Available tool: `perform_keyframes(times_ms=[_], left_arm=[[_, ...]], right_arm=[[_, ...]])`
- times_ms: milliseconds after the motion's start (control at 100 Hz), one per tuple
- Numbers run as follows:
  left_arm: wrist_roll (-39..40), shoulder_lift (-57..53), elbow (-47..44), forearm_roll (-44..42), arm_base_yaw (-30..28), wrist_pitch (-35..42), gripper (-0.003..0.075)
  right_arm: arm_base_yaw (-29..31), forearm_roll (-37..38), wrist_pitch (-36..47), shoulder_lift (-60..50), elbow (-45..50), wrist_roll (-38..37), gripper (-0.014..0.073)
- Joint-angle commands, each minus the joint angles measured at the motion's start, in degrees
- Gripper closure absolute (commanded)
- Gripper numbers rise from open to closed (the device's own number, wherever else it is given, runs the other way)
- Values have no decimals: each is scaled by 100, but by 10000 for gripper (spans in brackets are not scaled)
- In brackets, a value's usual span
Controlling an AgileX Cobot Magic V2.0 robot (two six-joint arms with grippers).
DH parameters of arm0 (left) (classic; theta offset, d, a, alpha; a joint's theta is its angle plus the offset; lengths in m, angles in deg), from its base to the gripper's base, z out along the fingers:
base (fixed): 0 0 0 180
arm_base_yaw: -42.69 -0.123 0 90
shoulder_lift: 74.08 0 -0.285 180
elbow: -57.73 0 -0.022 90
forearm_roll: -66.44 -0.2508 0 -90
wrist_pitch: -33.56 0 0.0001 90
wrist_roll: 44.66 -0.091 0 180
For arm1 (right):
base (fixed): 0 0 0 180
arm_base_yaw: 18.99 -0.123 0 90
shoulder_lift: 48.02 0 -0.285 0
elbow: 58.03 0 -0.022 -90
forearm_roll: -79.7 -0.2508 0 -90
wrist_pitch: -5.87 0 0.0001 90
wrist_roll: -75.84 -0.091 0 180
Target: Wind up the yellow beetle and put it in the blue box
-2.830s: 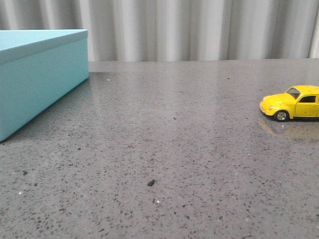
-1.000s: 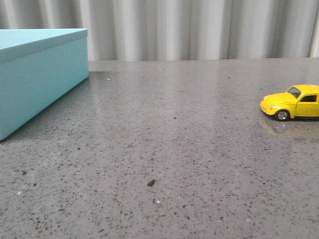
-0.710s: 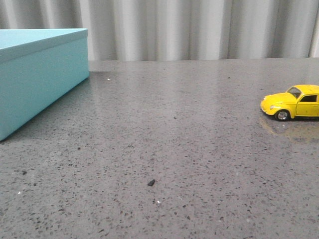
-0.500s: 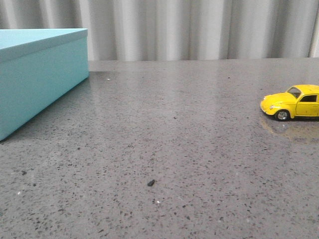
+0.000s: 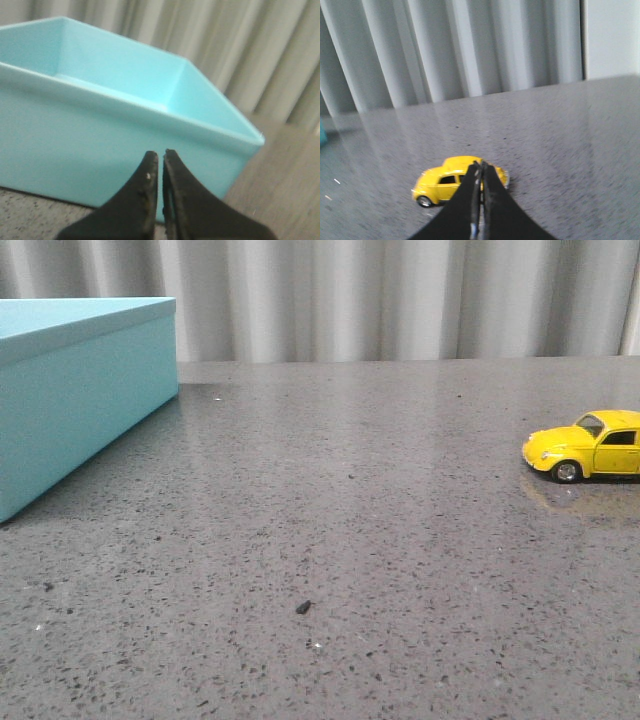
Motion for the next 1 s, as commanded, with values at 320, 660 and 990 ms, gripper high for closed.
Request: perform_keyframes(times_ms=[320, 660, 990], left_arm=[[-67, -91, 686, 822, 18, -264, 741], [-67, 1236, 2248, -1122, 18, -1980, 741], [-67, 1867, 2248, -1122, 18, -1964, 741]], right_arm=[[23, -1494, -1229, 88, -1304, 27, 646], [23, 214, -3945, 2421, -3819, 36, 646], [-104, 498, -6377, 5206, -5995, 36, 645]])
